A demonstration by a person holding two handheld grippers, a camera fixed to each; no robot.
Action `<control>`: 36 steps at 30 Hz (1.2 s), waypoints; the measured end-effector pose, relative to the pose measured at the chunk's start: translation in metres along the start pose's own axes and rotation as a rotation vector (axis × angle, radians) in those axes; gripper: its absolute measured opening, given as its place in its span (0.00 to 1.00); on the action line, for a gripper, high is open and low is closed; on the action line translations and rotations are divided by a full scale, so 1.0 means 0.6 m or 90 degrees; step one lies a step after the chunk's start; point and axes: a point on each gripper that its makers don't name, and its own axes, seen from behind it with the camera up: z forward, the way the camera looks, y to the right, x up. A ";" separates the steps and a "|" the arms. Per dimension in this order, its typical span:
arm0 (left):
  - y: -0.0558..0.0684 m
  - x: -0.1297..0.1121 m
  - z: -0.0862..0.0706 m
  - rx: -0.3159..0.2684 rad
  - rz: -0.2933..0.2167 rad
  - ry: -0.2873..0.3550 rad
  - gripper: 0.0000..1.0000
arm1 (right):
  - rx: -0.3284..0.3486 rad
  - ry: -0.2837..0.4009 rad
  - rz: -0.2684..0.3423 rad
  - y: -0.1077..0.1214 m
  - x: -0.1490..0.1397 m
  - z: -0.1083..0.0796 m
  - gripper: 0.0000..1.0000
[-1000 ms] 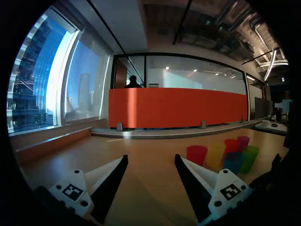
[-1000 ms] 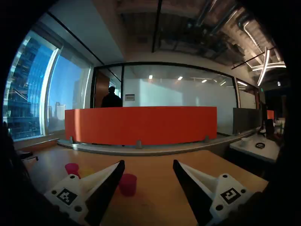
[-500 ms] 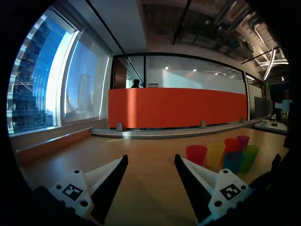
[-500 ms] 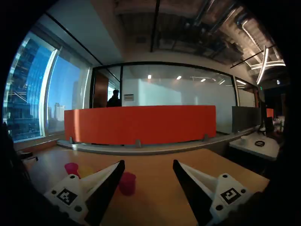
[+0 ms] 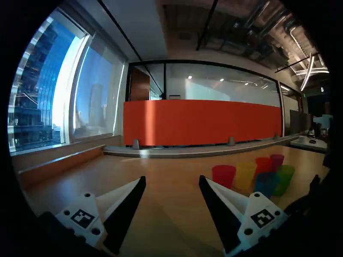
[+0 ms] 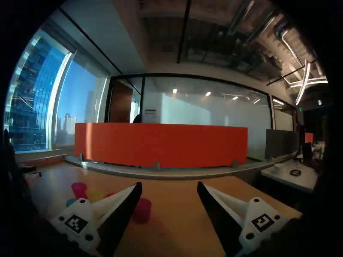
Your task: Pour water
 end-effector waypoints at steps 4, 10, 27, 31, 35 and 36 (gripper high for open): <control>0.000 0.000 0.000 0.000 0.000 0.000 0.92 | -0.002 0.006 -0.007 0.006 -0.006 0.003 0.99; -0.001 -0.001 -0.001 0.000 0.000 0.000 0.92 | 0.003 0.014 0.015 0.017 -0.018 0.009 0.99; -0.001 -0.002 -0.001 0.000 0.000 0.000 0.92 | -0.007 -0.005 0.049 0.027 -0.095 0.040 0.99; -0.001 -0.001 0.000 0.000 0.000 0.000 0.92 | -0.003 -0.006 0.048 0.022 -0.107 0.042 0.99; -0.001 -0.001 0.000 0.000 0.000 0.000 0.92 | -0.003 -0.011 0.043 0.021 -0.120 0.042 0.99; -0.001 -0.001 0.000 0.000 0.000 0.000 0.92 | -0.003 -0.013 0.041 0.021 -0.124 0.042 0.99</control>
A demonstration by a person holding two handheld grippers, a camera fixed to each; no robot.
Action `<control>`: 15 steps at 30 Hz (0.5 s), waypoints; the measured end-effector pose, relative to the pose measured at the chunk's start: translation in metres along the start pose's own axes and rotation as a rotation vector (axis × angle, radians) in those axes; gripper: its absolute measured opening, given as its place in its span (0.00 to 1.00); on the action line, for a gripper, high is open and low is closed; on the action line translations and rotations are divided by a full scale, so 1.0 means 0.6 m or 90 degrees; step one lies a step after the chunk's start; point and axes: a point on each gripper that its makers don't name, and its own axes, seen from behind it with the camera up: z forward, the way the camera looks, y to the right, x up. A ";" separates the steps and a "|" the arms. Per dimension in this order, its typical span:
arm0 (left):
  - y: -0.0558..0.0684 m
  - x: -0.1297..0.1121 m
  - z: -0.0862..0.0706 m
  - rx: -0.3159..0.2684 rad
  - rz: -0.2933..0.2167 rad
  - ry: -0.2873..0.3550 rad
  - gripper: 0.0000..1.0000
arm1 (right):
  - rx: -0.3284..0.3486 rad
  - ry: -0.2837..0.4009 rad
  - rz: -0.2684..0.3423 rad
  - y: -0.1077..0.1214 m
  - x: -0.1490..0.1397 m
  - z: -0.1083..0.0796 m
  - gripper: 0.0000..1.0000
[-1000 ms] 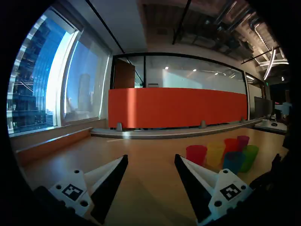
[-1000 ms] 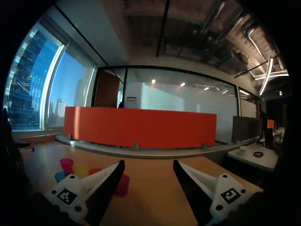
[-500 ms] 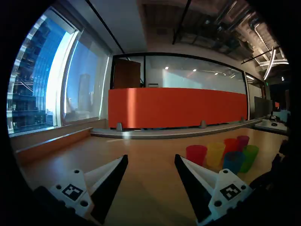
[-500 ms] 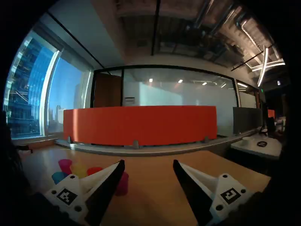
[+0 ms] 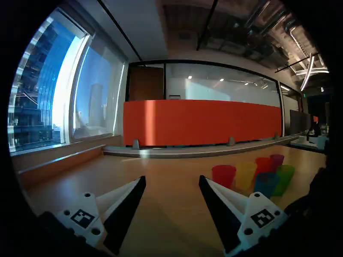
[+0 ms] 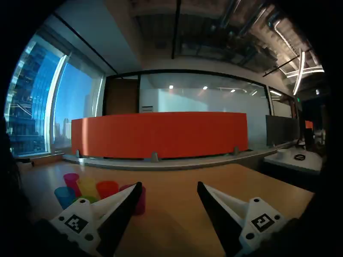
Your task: Pour water
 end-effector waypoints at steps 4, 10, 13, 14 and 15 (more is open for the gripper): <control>0.000 0.000 0.000 0.000 0.000 0.000 0.92 | -0.001 -0.006 -0.009 0.004 -0.013 0.000 0.99; 0.000 0.000 0.000 0.000 0.000 0.000 0.92 | -0.003 -0.009 -0.009 0.008 -0.020 0.002 0.99; 0.001 0.000 0.000 0.000 0.000 0.000 0.92 | -0.004 -0.010 -0.011 0.011 -0.023 0.003 0.99; 0.001 0.000 0.001 0.000 0.000 0.000 0.92 | -0.006 -0.011 -0.011 0.012 -0.024 0.004 0.99; 0.001 0.000 0.001 0.000 0.000 0.000 0.92 | -0.007 -0.011 -0.012 0.013 -0.025 0.005 0.99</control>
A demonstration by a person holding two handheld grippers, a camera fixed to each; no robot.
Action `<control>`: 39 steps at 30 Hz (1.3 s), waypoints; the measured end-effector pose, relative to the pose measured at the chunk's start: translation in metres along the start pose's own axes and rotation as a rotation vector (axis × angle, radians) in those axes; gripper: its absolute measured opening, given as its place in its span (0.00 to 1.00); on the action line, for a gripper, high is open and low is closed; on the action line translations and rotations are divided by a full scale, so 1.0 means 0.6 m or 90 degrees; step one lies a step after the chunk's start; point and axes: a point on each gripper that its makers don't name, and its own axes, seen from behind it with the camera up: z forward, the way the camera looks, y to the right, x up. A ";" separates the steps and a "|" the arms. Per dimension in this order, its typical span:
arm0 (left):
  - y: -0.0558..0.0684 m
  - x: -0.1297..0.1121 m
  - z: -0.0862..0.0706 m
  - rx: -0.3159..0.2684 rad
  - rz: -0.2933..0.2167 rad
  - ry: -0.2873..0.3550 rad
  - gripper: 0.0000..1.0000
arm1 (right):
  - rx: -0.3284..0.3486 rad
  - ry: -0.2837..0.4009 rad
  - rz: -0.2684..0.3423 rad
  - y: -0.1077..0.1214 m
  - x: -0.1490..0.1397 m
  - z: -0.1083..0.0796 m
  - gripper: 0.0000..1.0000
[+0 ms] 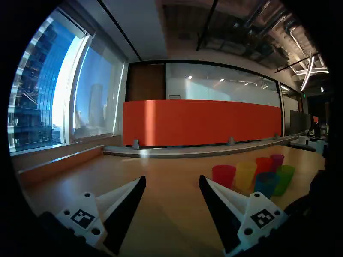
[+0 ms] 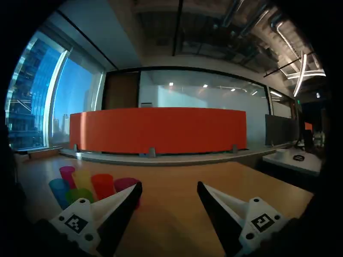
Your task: Pour water
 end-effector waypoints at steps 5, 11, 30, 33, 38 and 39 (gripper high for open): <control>0.000 0.000 0.001 0.000 0.000 0.000 0.92 | -0.001 0.000 0.004 0.001 -0.003 0.001 0.99; 0.000 0.000 0.001 0.000 0.000 0.000 0.92 | -0.001 -0.002 0.006 0.002 -0.008 0.003 0.99; 0.000 0.000 -0.001 0.000 0.000 0.000 0.92 | 0.005 -0.003 -0.003 -0.003 -0.008 0.000 0.99; -0.001 0.000 -0.001 0.000 0.000 0.000 0.92 | 0.004 -0.003 -0.003 -0.004 -0.009 0.000 0.99; -0.001 0.000 0.000 0.000 0.000 0.000 0.92 | 0.004 -0.005 -0.003 -0.003 -0.009 0.001 0.99; -0.001 0.000 0.000 0.000 0.000 0.000 0.92 | 0.004 -0.005 -0.003 -0.003 -0.009 0.002 0.99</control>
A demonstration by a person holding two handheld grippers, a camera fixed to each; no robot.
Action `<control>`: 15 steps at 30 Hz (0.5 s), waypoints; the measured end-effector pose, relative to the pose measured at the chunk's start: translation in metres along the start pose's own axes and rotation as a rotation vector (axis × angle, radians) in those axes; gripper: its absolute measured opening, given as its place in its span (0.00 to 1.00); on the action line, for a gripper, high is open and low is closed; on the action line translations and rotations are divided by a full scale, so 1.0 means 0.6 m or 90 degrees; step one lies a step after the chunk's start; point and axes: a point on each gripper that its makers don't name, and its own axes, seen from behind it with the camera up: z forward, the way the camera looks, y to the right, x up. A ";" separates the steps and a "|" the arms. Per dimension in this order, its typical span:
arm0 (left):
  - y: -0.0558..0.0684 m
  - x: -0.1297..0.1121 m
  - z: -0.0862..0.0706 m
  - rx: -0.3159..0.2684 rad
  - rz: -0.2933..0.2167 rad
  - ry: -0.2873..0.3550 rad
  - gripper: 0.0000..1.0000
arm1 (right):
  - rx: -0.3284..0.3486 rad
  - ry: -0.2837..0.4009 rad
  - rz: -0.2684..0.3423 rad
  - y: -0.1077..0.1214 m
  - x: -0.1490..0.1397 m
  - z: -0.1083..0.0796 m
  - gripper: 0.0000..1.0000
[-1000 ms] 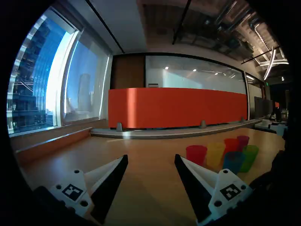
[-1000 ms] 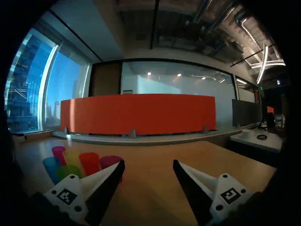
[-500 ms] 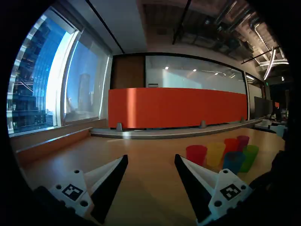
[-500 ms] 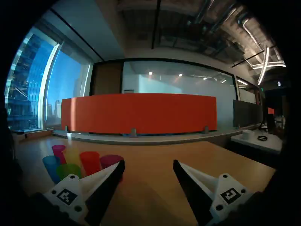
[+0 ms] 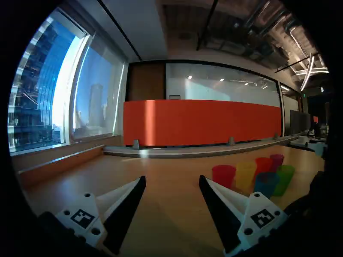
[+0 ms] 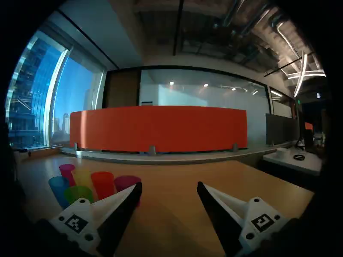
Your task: Pour water
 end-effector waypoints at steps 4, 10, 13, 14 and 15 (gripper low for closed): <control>0.000 0.000 0.000 0.000 0.000 0.000 0.92 | 0.000 0.000 0.000 0.000 0.000 0.001 0.99; 0.000 -0.001 -0.001 0.000 0.000 0.000 0.92 | 0.000 0.000 -0.001 0.000 0.000 0.000 0.99; 0.000 -0.001 -0.001 0.000 0.000 0.000 0.92 | 0.000 0.000 -0.001 0.000 0.000 -0.001 0.99; 0.000 -0.001 -0.001 0.000 0.000 0.000 0.92 | 0.000 0.000 -0.001 0.000 0.000 -0.001 0.99; 0.000 -0.001 -0.001 0.000 0.000 0.000 0.92 | 0.000 -0.001 -0.001 0.000 0.000 -0.001 0.99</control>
